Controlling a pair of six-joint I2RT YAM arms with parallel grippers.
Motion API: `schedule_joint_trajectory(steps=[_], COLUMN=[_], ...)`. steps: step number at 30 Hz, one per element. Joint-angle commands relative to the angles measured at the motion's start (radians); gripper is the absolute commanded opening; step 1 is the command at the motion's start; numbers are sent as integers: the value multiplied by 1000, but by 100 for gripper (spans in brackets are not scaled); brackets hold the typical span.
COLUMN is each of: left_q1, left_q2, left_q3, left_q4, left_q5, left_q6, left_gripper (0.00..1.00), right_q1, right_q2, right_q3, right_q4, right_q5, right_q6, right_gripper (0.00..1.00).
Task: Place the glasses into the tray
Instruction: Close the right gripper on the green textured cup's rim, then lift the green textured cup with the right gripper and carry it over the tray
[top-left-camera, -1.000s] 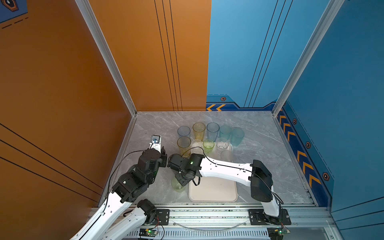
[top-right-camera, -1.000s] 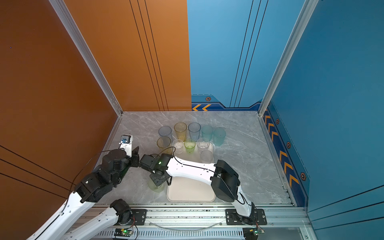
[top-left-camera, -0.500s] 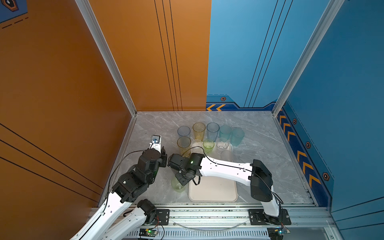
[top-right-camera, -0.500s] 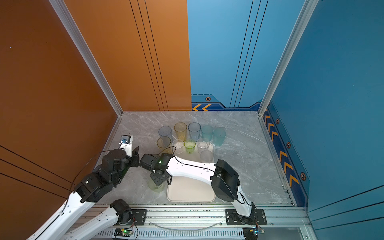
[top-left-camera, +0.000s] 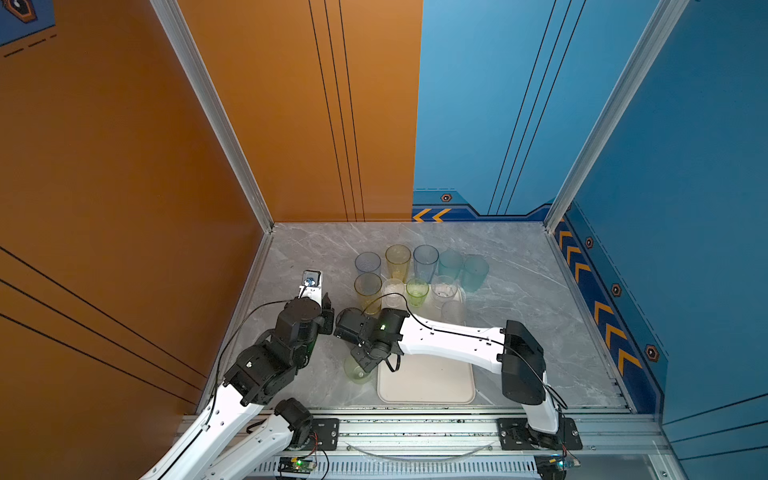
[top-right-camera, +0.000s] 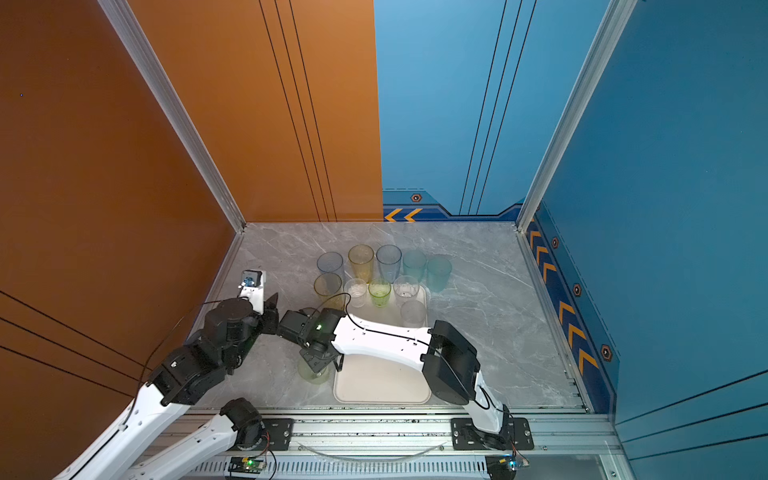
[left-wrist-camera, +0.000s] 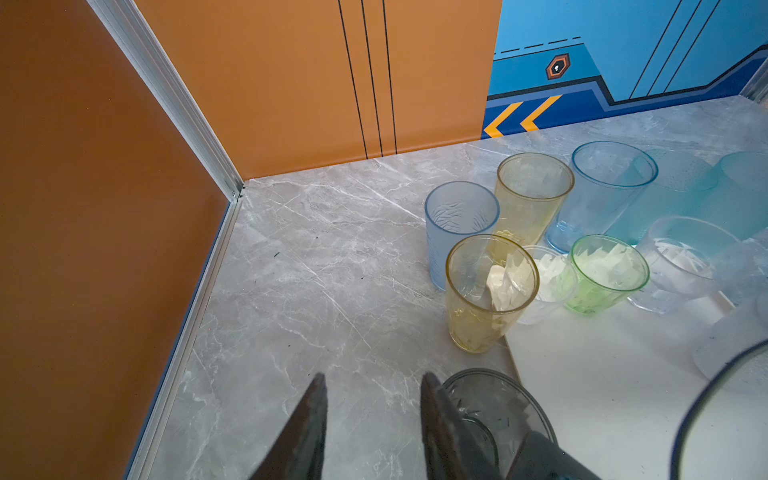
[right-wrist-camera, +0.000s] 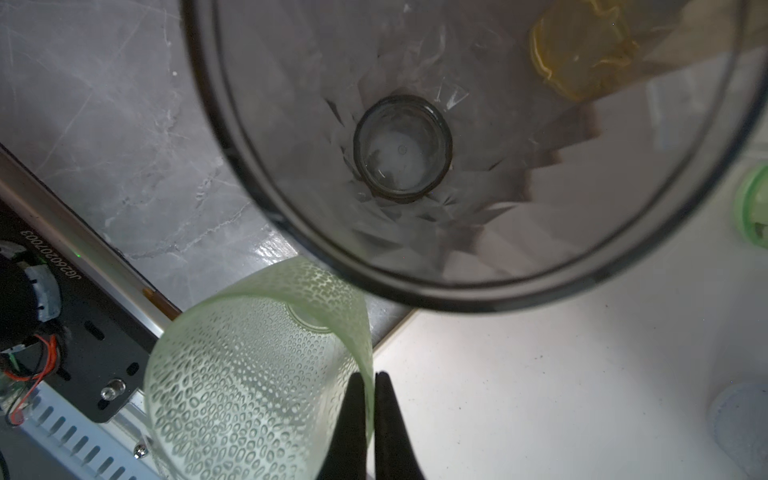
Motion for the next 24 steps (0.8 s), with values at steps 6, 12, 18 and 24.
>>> schedule_joint_trajectory(steps=[6, 12, 18, 24], left_q1=[12, 12, 13, 15], left_q2=[-3, -3, 4, 22], left_q3=[-9, -8, -5, -1], left_q4=[20, 20, 20, 18], left_q5=[11, 10, 13, 18], left_q6=[7, 8, 10, 10], left_gripper=[39, 39, 39, 40], right_q1=[6, -20, -88, -205], right_q2=[-178, -258, -336, -370], right_q3=[-40, -120, -209, -279], right_q4=[-31, -37, -60, -62], right_q5=[47, 54, 92, 101], right_q6=[-13, -1, 6, -24], right_gripper=[0, 0, 0, 0])
